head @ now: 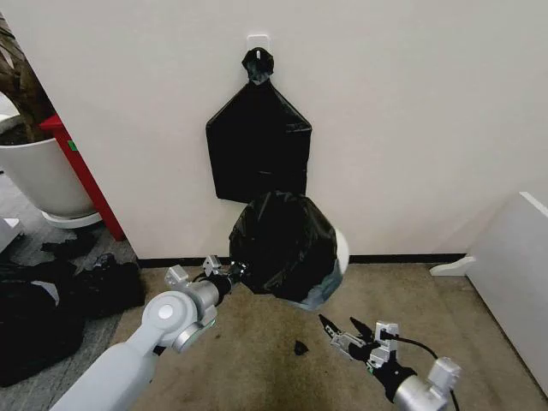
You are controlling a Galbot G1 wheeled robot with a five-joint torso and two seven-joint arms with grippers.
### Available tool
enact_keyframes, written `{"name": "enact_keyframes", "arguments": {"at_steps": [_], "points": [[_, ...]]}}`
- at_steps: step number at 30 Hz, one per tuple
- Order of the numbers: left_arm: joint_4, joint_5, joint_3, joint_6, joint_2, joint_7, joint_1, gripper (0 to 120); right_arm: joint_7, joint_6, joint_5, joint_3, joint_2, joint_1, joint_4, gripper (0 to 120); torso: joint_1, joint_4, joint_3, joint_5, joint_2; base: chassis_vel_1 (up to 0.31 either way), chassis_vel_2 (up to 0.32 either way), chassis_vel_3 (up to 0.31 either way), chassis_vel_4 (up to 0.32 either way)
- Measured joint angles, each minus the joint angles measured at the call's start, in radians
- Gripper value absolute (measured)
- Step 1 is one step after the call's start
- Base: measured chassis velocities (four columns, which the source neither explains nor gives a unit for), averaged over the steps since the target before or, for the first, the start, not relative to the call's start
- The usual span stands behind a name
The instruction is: Place the garbage bag over the trash bin.
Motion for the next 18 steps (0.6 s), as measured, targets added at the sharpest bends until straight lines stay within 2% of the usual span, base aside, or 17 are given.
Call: {"name": "enact_keyframes", "arguments": {"at_steps": [1,2,5,7,9,11,14,16,17,18], "points": [[-0.007,0.066,0.005,0.012,0.008,-0.013,0.002,0,0.022,-0.010,-0.005,0.029,-0.002,0.001,0.033,100,0.000,0.0000,0.000,0.0001,0.000,0.000,0.000,0.000,0.000],[-0.007,0.066,0.005,0.012,0.008,-0.013,0.002,0,0.022,-0.010,-0.005,0.029,-0.002,0.001,0.033,100,0.000,0.0000,0.000,0.0001,0.000,0.000,0.000,0.000,0.000],[-0.023,0.195,0.016,0.041,0.021,-0.033,0.009,0,0.105,-0.072,-0.005,0.094,-0.047,0.036,0.111,100,0.000,0.0001,0.000,0.0003,0.000,0.000,0.000,0.000,0.000],[-0.037,0.307,0.040,0.062,0.027,-0.040,0.013,0,0.201,-0.140,0.008,0.101,-0.124,0.126,0.142,100,0.000,0.0002,0.000,0.0004,0.000,0.000,0.000,0.000,0.000],[-0.041,0.333,0.052,0.067,0.028,-0.044,0.011,0,0.237,-0.164,0.022,0.089,-0.152,0.166,0.145,100,0.000,0.0005,0.000,0.0009,0.000,0.000,0.000,0.000,0.000],[-0.047,0.385,0.080,0.081,0.025,-0.050,0.005,0,0.279,-0.206,0.059,0.055,-0.203,0.244,0.147,100,0.000,0.0006,0.000,0.0005,0.000,0.000,0.000,0.000,0.000],[-0.053,0.486,0.123,0.102,0.015,-0.050,0.002,0,0.303,-0.275,0.102,-0.055,-0.270,0.370,0.147,94,0.000,0.0003,0.000,0.0005,0.000,0.000,0.000,0.000,0.000],[-0.056,0.566,0.150,0.104,0.009,-0.045,0.011,0,0.321,-0.288,0.118,-0.179,-0.290,0.460,0.146,86,0.000,0.0003,0.000,0.0003,0.000,0.000,0.000,0.000,0.000],[-0.056,0.566,0.150,0.104,0.009,-0.045,0.011,0,0.321,-0.288,0.118,-0.179,-0.290,0.460,0.146,86,0.000,0.0003,0.000,0.0003,0.000,0.000,0.000,0.000,0.000],[-0.057,0.605,0.164,0.104,0.006,-0.042,0.020,0,0.344,-0.292,0.128,-0.243,-0.286,0.507,0.146,81,0.000,0.0003,0.000,0.0005,0.000,0.000,0.000,0.000,0.000]]}}
